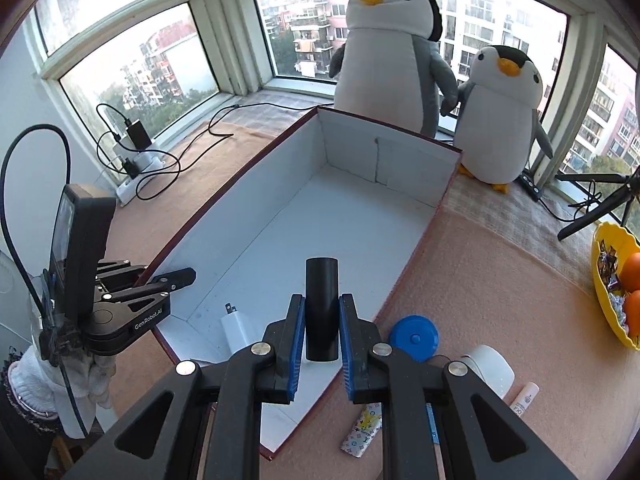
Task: Organize rigid objects
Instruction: 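Carry the black cylinder into the box and release it with the right tool, then withdraw the right tool toward the remaining items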
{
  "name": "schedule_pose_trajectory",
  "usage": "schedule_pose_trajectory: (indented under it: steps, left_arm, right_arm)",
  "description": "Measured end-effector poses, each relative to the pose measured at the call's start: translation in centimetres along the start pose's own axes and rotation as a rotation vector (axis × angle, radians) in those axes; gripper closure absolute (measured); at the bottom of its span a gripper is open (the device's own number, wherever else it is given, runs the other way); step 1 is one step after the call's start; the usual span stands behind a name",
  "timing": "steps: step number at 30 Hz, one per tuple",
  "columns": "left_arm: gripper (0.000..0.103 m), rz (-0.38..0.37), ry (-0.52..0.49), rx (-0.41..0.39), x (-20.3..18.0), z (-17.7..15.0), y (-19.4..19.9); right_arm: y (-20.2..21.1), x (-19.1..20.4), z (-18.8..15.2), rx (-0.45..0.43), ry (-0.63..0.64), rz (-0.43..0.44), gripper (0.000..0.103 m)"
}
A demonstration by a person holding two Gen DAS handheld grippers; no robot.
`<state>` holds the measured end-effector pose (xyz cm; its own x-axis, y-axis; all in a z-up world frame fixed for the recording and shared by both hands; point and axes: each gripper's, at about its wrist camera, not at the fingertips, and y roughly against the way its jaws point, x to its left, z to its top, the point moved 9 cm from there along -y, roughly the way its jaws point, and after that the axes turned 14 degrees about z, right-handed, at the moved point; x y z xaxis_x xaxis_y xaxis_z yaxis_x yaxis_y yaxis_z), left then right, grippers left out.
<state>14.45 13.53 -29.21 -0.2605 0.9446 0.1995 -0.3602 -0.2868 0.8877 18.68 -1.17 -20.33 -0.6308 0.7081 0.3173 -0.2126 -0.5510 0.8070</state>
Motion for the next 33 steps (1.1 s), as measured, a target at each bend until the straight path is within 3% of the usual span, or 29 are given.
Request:
schedule_pose_trajectory:
  steps: [17,22,33]
  left_arm:
    - [0.097,0.001,0.005,0.001,0.1,0.0,0.0]
    - [0.097,0.004,-0.001,0.000,0.1,-0.1,0.0]
    - [0.097,0.014,-0.036,0.002,-0.2,0.0,0.0]
  right_arm:
    - [-2.2,2.1,-0.5,0.057,0.063,0.026,0.088]
    - [-1.7,2.3,-0.2,0.043,0.071,0.019,0.078]
    - [1.5,-1.2,-1.0,-0.022,-0.031,-0.025,0.073]
